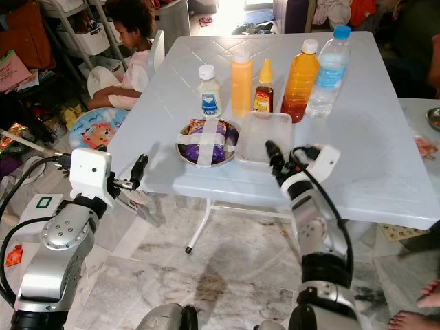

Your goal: Restocking fridge

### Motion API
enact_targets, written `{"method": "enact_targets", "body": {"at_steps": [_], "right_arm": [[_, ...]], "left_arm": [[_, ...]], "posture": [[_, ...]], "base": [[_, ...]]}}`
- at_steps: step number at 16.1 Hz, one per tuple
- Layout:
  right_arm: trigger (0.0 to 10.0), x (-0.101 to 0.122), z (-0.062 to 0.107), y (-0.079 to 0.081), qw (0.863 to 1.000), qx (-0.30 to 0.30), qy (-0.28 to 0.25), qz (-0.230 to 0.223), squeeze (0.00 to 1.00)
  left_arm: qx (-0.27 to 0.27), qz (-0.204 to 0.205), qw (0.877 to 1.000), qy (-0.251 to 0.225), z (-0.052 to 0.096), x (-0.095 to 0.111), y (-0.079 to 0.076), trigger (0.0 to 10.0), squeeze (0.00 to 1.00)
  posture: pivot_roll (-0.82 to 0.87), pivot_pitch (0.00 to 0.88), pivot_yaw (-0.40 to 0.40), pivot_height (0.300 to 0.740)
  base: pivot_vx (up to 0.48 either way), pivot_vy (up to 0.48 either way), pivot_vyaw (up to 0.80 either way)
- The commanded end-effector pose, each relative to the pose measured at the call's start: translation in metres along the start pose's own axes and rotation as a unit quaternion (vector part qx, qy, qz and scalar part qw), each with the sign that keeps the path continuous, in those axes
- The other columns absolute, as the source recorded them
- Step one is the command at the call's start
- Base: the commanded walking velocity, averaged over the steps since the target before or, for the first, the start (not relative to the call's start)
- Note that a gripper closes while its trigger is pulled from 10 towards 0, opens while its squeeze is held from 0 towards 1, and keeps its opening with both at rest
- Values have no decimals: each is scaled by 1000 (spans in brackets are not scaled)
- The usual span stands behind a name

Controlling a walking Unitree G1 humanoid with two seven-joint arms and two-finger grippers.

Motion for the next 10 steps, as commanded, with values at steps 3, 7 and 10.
{"method": "enact_targets", "body": {"at_steps": [3,7,10], "right_arm": [[0,-2,-5,2,999,3,0,-51,0],[0,-1,-6,-3,998,-6,0,-64,0],[0,-1,-5,-11,997,-17,-2,-81,0]], "left_arm": [[-9,-5,1000,-9,-2,7,-2,10000,0],[-7,-5,1000,-10,-1,8,-2,10000,0],[-10,-4,1000,-9,-1,7,-4,10000,0]], "posture": [[112,47,125,740],[113,48,119,740],[108,48,121,740]], "base": [[0,0,0],[0,0,0],[0,0,0]]}}
Point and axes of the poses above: a point about 5 cm out from each wrist's last joint towards the gripper, its own z axis pointing back from the gripper into the wrist, its own x axis along the axis of the wrist's last joint, y = z × x, the point moved 6 cm from there along -z, pointing out of the wrist towards the gripper, and after that the axes turned 4 degrees about z, right-handed, at the moved point
